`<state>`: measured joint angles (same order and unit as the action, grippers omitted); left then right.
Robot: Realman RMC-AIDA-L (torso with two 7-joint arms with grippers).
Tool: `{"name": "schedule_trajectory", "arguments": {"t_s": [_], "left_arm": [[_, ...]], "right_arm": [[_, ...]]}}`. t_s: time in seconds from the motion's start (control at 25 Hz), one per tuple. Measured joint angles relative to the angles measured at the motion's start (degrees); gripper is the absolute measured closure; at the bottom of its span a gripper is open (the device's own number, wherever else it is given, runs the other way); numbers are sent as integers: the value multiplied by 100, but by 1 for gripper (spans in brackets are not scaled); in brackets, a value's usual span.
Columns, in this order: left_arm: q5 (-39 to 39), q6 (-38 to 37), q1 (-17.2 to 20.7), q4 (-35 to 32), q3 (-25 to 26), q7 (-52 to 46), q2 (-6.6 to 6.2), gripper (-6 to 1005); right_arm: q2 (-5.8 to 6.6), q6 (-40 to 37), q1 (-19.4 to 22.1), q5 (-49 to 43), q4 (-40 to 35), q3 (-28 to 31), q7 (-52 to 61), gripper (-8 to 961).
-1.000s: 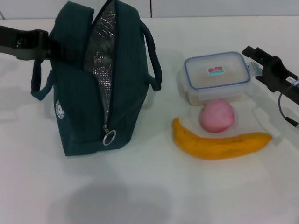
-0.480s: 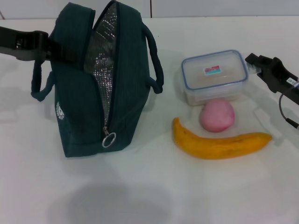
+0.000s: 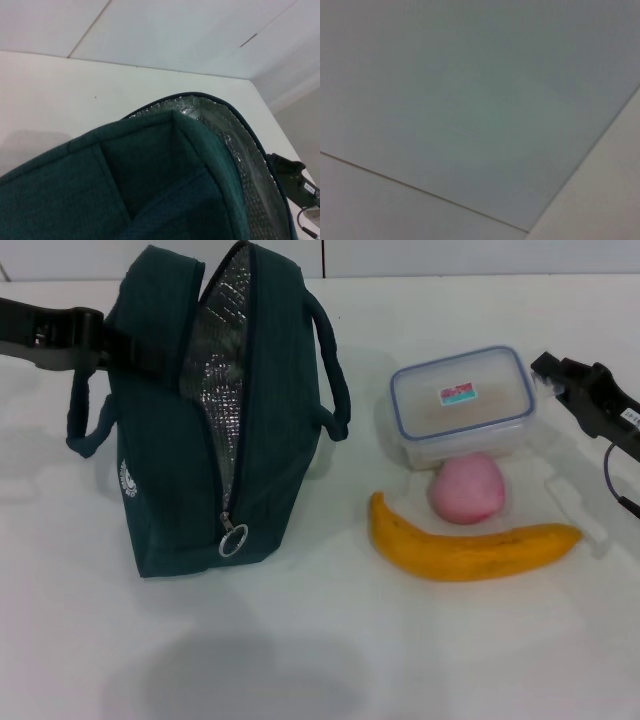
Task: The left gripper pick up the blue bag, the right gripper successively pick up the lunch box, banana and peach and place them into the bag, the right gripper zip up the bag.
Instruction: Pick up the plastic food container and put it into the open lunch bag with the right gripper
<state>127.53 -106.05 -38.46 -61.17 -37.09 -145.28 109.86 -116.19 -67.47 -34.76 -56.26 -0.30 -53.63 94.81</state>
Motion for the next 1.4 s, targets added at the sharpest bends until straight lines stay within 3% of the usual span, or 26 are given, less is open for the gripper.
{"name": "schedule_trajectory", "arguments": {"t_s": [0.96, 1.16, 1.4], "left_arm": [[-153, -121, 5, 63, 0, -92, 19, 971], [-279, -174, -33, 63, 0, -127, 49, 971], [-272, -164, -113, 115, -1, -129, 144, 971]], "right_arm": [[48, -2449, 716, 1352, -276, 100, -36, 859], [31, -2998, 555, 1453, -415, 90, 342, 860], [2, -3402, -126, 1425, -403, 20, 642, 860]]}}
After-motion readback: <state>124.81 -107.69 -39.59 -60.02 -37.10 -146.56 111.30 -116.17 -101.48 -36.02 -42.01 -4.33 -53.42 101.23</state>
